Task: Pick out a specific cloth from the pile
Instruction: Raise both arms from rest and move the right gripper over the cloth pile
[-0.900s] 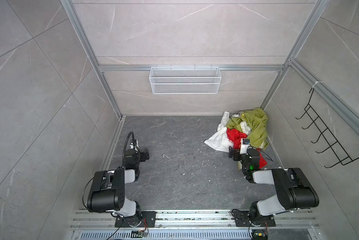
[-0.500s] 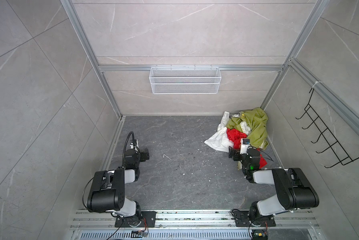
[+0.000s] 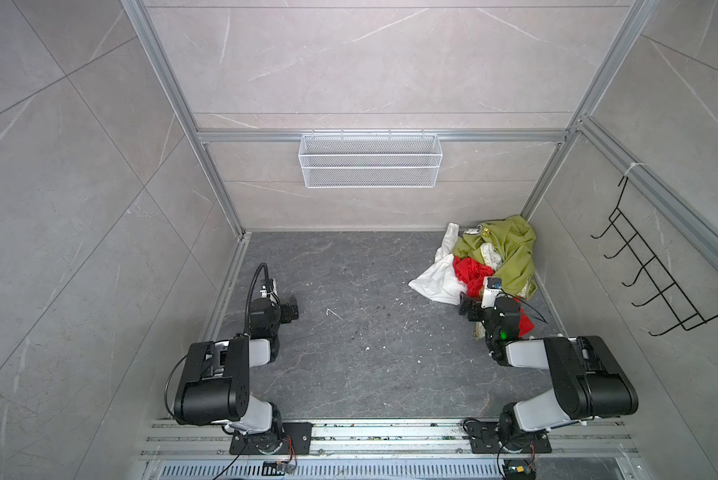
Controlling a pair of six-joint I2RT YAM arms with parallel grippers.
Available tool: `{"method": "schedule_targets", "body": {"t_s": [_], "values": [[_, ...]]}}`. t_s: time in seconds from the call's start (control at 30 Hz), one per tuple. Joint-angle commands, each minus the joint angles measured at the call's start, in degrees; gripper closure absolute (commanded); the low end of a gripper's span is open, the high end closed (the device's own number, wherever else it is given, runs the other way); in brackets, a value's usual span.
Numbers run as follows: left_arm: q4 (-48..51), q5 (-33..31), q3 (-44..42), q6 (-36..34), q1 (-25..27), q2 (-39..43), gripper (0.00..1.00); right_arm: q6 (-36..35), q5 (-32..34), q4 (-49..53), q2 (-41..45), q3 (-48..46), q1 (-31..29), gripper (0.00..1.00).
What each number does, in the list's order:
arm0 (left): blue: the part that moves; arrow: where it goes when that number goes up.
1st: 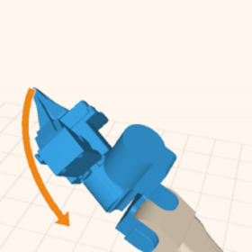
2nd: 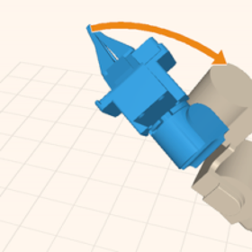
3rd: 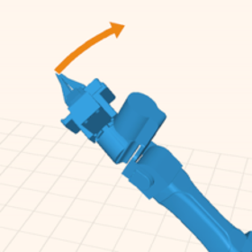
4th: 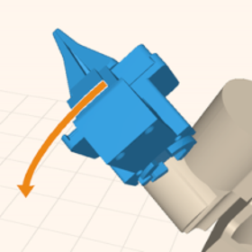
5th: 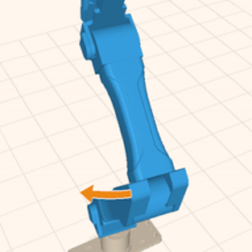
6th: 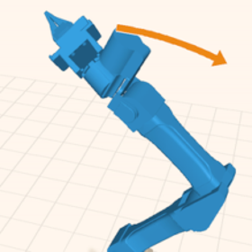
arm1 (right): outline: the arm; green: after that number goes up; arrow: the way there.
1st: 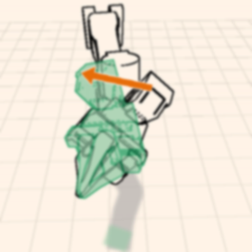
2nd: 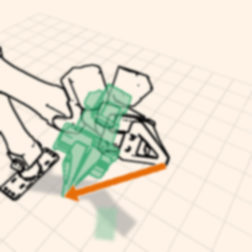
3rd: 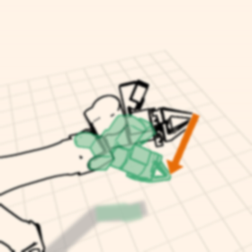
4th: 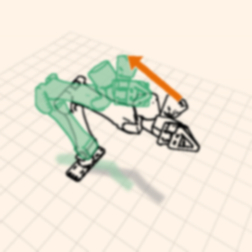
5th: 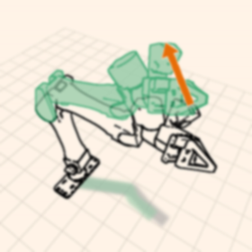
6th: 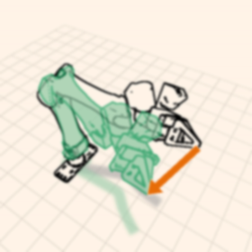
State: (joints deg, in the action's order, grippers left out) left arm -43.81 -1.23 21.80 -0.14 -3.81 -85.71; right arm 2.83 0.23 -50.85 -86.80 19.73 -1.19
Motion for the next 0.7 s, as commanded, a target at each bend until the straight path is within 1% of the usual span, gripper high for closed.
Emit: {"method": "schedule_targets", "body": {"t_s": [0.0,0.1,0.2,0.3,0.37,0.4,0.43,0.47,0.5,0.57,0.67], "values": [[-2.64,0.24,-0.17,0.83,-0.02,0.02,0.01,-0.01,0.56,-0.40,0.26,0.58,0.14,0.00],[-2.31,-2.95,-0.09,0.82,1.00,0.52,0.00,1.16,2.87,0.25,1.37,0.49,0.12,0.00],[-1.19,-5.37,0.17,0.39,2.30,1.61,0.01,1.03,2.98,0.93,3.35,0.15,0.12,0.00],[2.68,-10.75,1.41,0.22,4.25,4.10,0.00,1.17,3.63,3.82,6.49,0.16,0.07,0.00],[9.30,-14.07,4.49,0.11,5.72,5.23,0.00,2.63,5.83,11.52,10.56,2.07,0.07,0.00],[13.05,-16.85,6.64,0.84,6.34,5.17,0.00,4.27,8.30,17.21,12.87,3.94,-0.02,0.00],[19.72,-19.73,9.90,2.25,7.02,5.05,0.02,7.41,11.32,24.72,15.14,6.95,-0.07,0.00],[24.57,-22.65,12.72,3.75,7.57,4.51,0.05,9.35,12.84,30.46,16.54,9.89,-0.11,0.00],[29.37,-24.67,16.03,5.03,8.21,3.60,0.06,10.39,13.23,37.10,17.32,13.38,-0.13,0.00],[34.78,-25.12,20.09,6.21,9.60,2.45,0.07,12.60,15.12,47.17,16.85,20.01,-0.15,0.00],[38.35,-23.68,24.28,6.07,13.06,0.91,0.06,16.27,18.16,59.65,14.01,29.33,-0.21,0.00]]}}
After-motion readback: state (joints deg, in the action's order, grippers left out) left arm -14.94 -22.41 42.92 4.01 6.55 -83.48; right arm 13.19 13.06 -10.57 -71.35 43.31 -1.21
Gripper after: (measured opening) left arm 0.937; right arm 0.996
